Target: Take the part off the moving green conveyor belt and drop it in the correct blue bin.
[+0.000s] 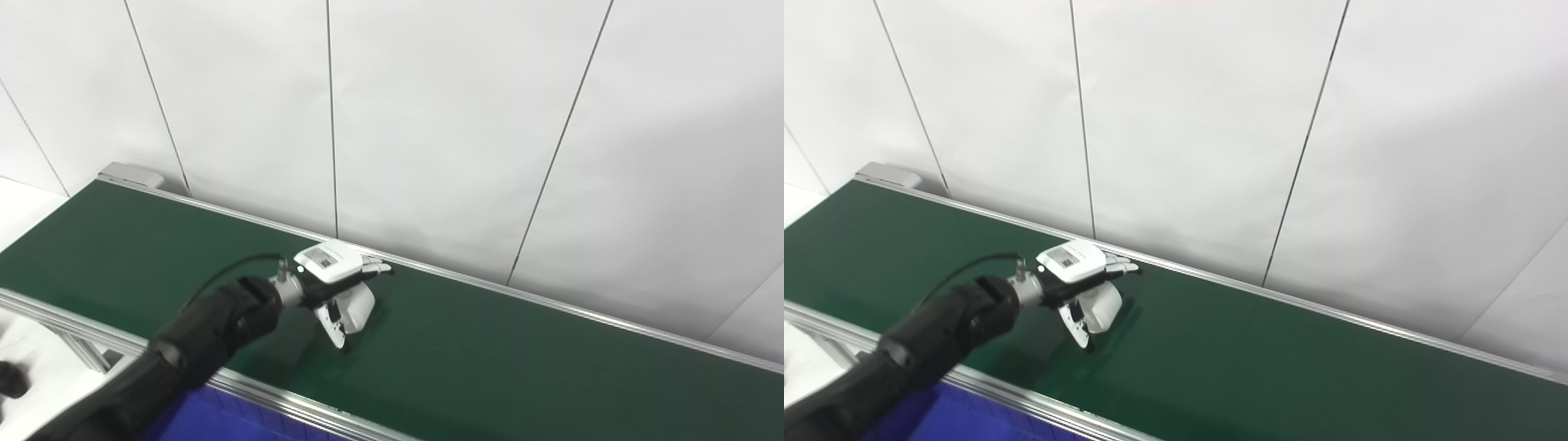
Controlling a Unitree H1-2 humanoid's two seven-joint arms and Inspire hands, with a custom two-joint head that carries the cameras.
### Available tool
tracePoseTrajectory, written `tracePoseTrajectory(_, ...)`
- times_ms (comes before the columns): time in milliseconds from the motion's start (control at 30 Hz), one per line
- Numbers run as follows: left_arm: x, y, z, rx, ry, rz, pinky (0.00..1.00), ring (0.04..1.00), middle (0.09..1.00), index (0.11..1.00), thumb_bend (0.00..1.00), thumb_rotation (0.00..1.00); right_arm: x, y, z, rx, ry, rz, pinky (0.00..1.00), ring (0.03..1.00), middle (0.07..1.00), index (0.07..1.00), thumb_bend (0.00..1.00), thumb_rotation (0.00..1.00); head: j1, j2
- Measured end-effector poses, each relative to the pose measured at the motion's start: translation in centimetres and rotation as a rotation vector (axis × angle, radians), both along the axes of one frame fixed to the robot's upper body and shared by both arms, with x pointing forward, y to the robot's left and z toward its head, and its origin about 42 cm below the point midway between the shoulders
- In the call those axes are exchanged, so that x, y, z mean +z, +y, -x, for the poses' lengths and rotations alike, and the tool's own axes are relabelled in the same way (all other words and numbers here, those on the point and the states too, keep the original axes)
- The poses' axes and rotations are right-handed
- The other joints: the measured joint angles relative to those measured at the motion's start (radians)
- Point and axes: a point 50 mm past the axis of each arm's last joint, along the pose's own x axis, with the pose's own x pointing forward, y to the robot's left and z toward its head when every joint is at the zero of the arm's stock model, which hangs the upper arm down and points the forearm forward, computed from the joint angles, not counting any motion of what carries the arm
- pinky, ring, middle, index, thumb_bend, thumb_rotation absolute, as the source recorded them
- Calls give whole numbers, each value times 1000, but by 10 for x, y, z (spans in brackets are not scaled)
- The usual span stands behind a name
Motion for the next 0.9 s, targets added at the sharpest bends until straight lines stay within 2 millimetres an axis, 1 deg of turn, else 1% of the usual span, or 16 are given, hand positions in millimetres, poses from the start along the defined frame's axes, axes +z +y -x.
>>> tracePoseTrajectory(33,-1,-4,1,-9,-49,-6,882,917,924,862,954,154,0,0,0,1,1,-1,1000,1000,1000,1000,936,985,0,0)
tracePoseTrajectory(100,-3,-18,2,-51,-129,-15,818,877,881,793,967,54,1,2,1,7,-3,-3,1000,1000,1000,1000,938,985,0,0)
tracePoseTrajectory(200,-3,-31,-1,-110,-180,-80,809,853,851,761,928,13,2,3,0,13,-5,-5,1000,1000,1000,1000,937,989,-2,0)
tracePoseTrajectory(267,-3,-33,-2,-119,-207,-96,680,713,729,673,915,2,2,3,1,14,-5,-4,1000,1000,1000,1000,926,994,-3,3)
tracePoseTrajectory(300,-4,-33,-2,-117,-217,-94,523,548,576,554,653,19,3,3,2,14,-4,-3,1000,1000,1000,1000,922,995,-3,3)
tracePoseTrajectory(333,-5,-33,-2,-114,-223,-90,371,404,467,519,565,6,3,3,2,14,-2,-3,1000,1000,1000,1000,921,995,-3,5)
tracePoseTrajectory(367,-5,-34,-1,-110,-217,-85,371,404,467,519,565,6,2,3,4,13,2,-3,1000,1000,1000,1000,921,995,-3,5)
tracePoseTrajectory(400,-5,-35,-1,-106,-206,-79,294,325,463,500,541,2,2,3,4,14,4,-3,1000,1000,1000,1000,919,996,-3,5)
tracePoseTrajectory(433,-5,-36,-2,-98,-187,-71,275,297,429,502,530,1,2,3,5,15,4,-4,1000,1000,1000,1000,920,994,-3,5)
tracePoseTrajectory(533,-4,-36,-3,-84,-123,-78,313,308,408,516,519,0,2,3,4,18,4,-4,1000,1000,1000,1000,927,995,-3,8)
tracePoseTrajectory(567,-2,-38,-4,-80,-113,-87,336,335,409,518,518,0,2,3,4,19,3,-4,1000,1000,1000,1000,929,990,-3,8)
tracePoseTrajectory(700,7,-38,-10,-20,-63,-165,366,348,409,519,518,0,2,3,4,18,4,-5,1000,1000,1000,1000,941,985,-2,9)
tracePoseTrajectory(733,9,-36,-11,-8,-56,-177,353,336,407,520,518,0,2,3,5,18,5,-6,1000,1000,1000,1000,946,984,-2,11)
tracePoseTrajectory(767,10,-35,-11,0,-54,-187,312,300,446,500,523,0,2,3,5,17,7,-6,1000,1000,1000,1000,949,982,-2,11)
tracePoseTrajectory(833,12,-32,-11,7,-54,-210,257,261,467,489,526,0,2,4,5,18,10,-9,1000,1000,1000,1000,949,985,-3,11)
tracePoseTrajectory(900,13,-30,-11,12,-47,-226,280,286,473,488,526,0,2,5,5,21,11,-10,1000,1000,1000,1000,953,985,-5,11)
